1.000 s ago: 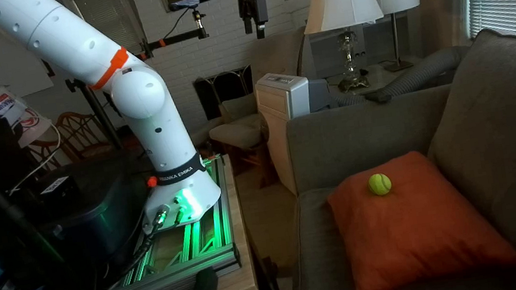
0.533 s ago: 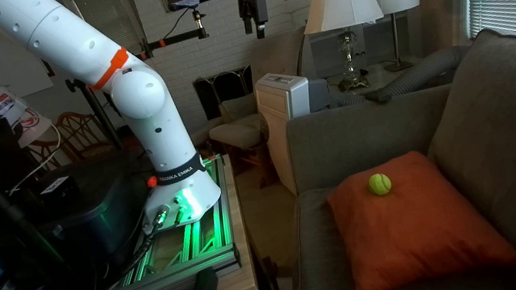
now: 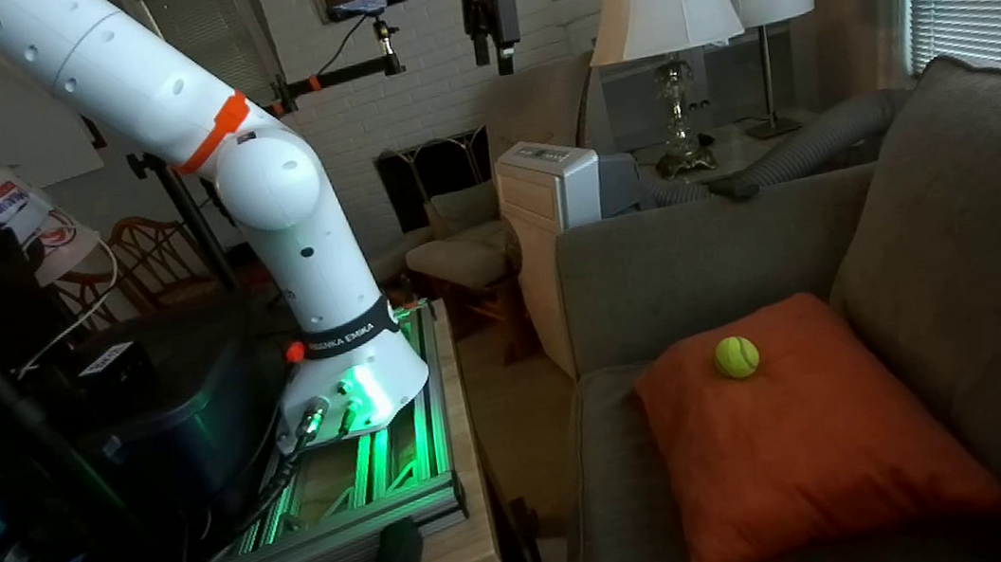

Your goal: Move the remote on the arm rest to the orange cushion

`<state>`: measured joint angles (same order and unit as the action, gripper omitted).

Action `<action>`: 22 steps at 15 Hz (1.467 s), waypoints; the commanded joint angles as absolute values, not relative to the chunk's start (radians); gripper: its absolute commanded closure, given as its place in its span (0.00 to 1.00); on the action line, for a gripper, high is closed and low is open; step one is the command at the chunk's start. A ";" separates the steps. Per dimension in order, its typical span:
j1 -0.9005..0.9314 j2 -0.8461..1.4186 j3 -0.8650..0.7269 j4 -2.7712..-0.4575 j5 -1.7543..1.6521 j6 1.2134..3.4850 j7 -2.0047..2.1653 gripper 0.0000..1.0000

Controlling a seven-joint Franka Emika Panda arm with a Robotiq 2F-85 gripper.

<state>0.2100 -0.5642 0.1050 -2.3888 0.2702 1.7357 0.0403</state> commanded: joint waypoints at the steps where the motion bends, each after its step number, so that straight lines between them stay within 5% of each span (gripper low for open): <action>1: 0.193 -0.565 0.118 -2.387 0.277 1.731 0.034 0.00; 9: 0.168 -0.448 -0.048 -2.433 0.279 2.126 -0.387 0.00; 17: 0.602 -0.144 -0.601 -2.260 0.585 2.351 -1.039 0.00; 22: 0.772 0.061 -0.732 -2.052 0.966 2.240 -1.430 0.00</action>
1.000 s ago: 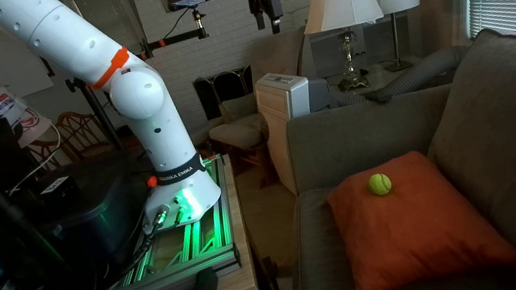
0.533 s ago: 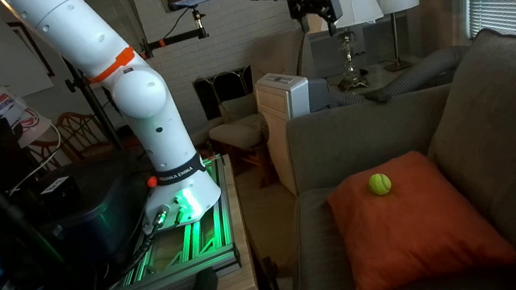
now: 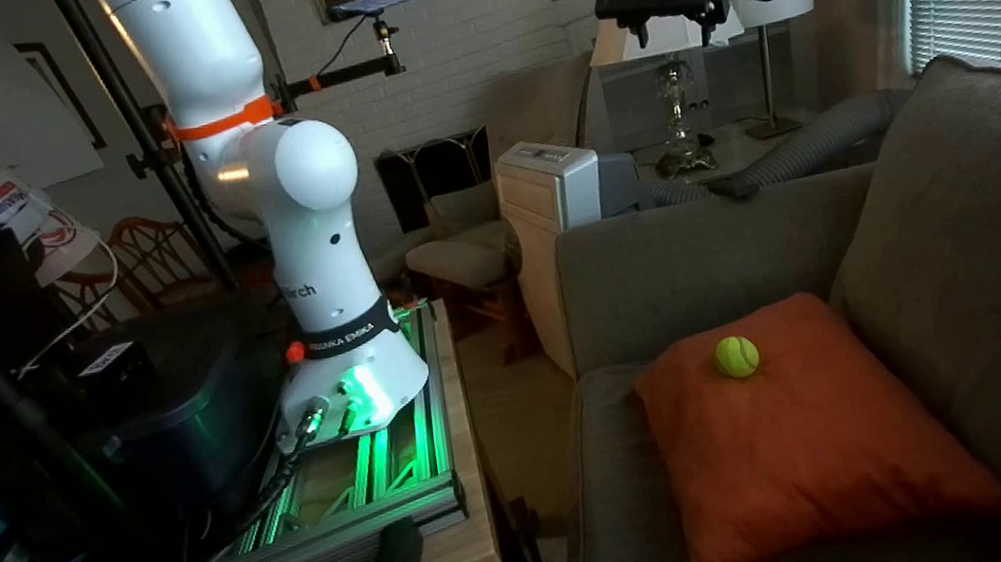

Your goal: Move the remote on the arm rest to the orange cushion

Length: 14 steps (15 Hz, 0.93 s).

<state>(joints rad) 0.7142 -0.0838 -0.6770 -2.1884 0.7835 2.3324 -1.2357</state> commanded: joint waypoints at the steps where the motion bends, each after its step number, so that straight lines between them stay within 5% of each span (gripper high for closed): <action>1: 0.761 0.123 -0.725 -2.013 1.043 2.203 -1.505 0.00; 2: 0.554 0.191 -0.526 -1.980 1.115 2.167 -1.576 0.00; 6: 0.320 0.180 -0.245 -1.995 1.072 2.242 -1.557 0.00; 14: 0.257 0.149 -0.181 -1.999 1.073 2.251 -1.554 0.00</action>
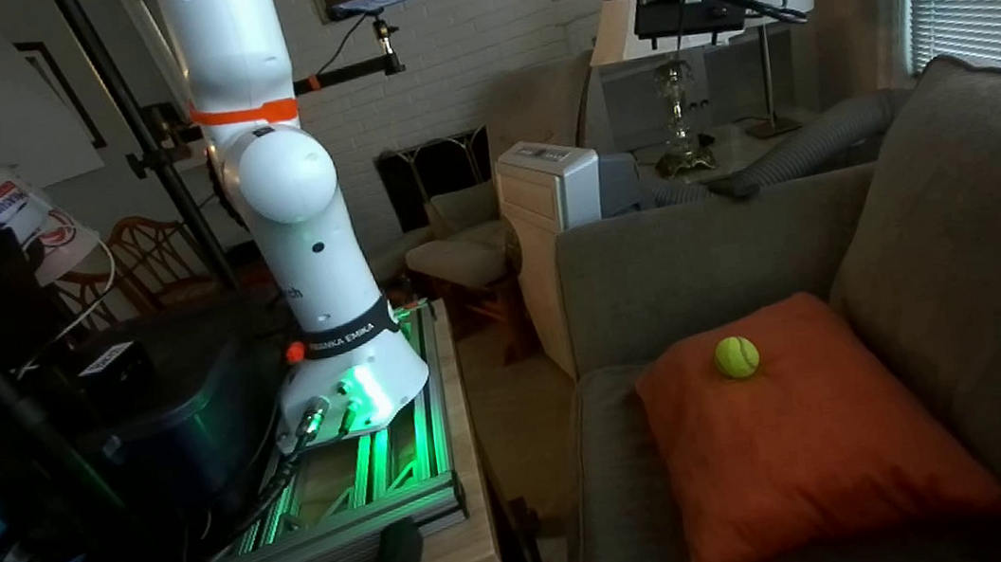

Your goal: Move the remote on the arm rest to the orange cushion

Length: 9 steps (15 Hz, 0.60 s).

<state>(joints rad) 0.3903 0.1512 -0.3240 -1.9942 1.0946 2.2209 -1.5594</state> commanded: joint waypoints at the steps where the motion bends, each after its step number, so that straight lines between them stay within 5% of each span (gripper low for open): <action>1: 0.239 0.174 -0.157 -2.004 1.108 2.278 -1.604 0.00; 9: 0.077 0.510 0.050 -1.814 1.208 2.327 -1.944 0.00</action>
